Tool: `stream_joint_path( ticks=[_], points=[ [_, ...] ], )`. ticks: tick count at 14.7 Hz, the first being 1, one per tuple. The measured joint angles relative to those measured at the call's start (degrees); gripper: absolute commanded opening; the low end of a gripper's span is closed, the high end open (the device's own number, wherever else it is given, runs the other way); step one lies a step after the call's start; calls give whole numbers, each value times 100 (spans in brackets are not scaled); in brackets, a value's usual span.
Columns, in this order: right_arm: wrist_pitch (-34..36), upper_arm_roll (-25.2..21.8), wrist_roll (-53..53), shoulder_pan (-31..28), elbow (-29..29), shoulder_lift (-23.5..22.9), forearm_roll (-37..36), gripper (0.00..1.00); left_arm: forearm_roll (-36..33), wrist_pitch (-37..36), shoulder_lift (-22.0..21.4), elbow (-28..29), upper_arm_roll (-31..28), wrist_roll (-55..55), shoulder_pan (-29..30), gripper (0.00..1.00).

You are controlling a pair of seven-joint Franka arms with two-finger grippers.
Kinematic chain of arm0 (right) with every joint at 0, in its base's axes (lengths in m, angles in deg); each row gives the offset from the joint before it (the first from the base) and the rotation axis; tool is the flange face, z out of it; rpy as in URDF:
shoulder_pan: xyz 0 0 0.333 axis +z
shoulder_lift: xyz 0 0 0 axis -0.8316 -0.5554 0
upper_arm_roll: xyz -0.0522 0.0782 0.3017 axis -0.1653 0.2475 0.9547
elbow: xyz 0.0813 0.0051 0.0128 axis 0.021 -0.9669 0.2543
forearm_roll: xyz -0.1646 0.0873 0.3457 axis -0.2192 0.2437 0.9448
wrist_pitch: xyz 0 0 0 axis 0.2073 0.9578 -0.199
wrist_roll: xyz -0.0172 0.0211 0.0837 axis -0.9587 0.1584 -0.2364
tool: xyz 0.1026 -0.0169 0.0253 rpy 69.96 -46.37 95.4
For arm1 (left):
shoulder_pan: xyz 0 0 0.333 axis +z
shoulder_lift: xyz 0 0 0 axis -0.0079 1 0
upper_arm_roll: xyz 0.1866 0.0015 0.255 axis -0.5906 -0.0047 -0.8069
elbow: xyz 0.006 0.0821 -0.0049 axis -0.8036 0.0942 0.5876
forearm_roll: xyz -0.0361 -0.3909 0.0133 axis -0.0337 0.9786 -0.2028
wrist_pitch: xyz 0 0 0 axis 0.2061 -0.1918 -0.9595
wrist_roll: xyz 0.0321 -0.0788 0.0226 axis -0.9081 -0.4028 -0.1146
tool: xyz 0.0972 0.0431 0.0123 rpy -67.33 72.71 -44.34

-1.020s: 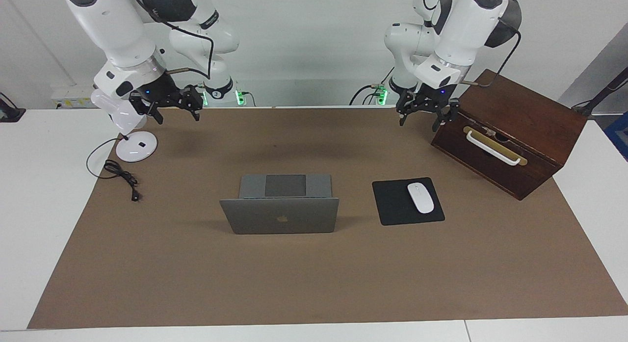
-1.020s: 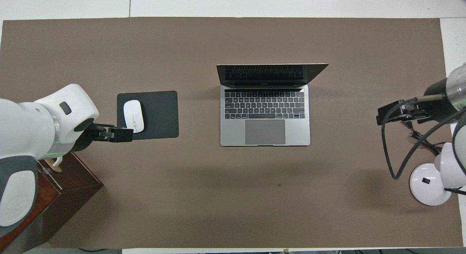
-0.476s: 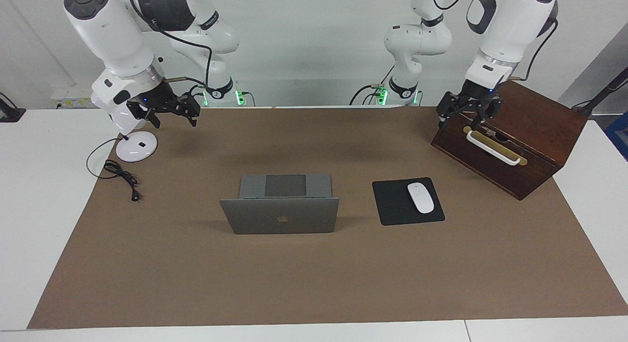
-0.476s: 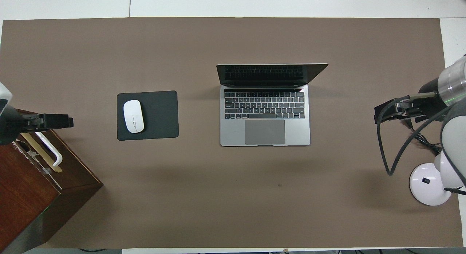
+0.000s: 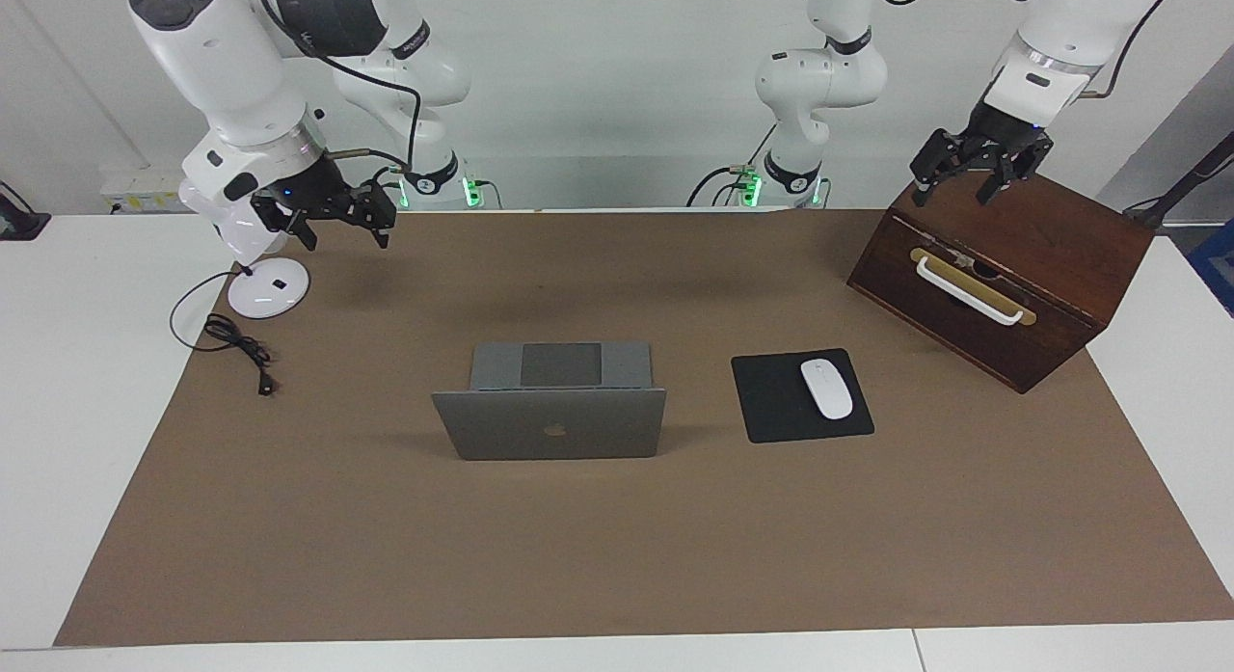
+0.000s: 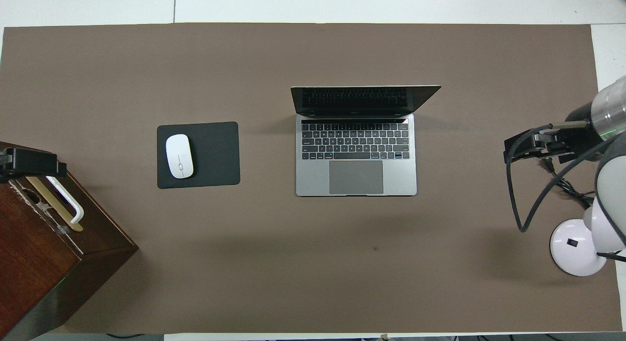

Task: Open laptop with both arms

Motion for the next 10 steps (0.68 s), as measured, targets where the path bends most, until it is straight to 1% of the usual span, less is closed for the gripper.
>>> stream_joint_path(
  ticks=[2,4,7,10],
  points=[
    [-41,17,-97,0,1,-6,0,100,-3,-433,196,-331,0,0,18,100],
    [-135,20,-124,0,3,-18,0,100,-54,-498,306,-483,7,0,41,100],
    [-141,-20,-154,-43,76,1,0,100,-143,-439,382,-466,6,0,76,100],
    [-74,-202,-155,-149,167,77,7,100,-154,-249,440,-334,8,0,112,100]
  ],
)
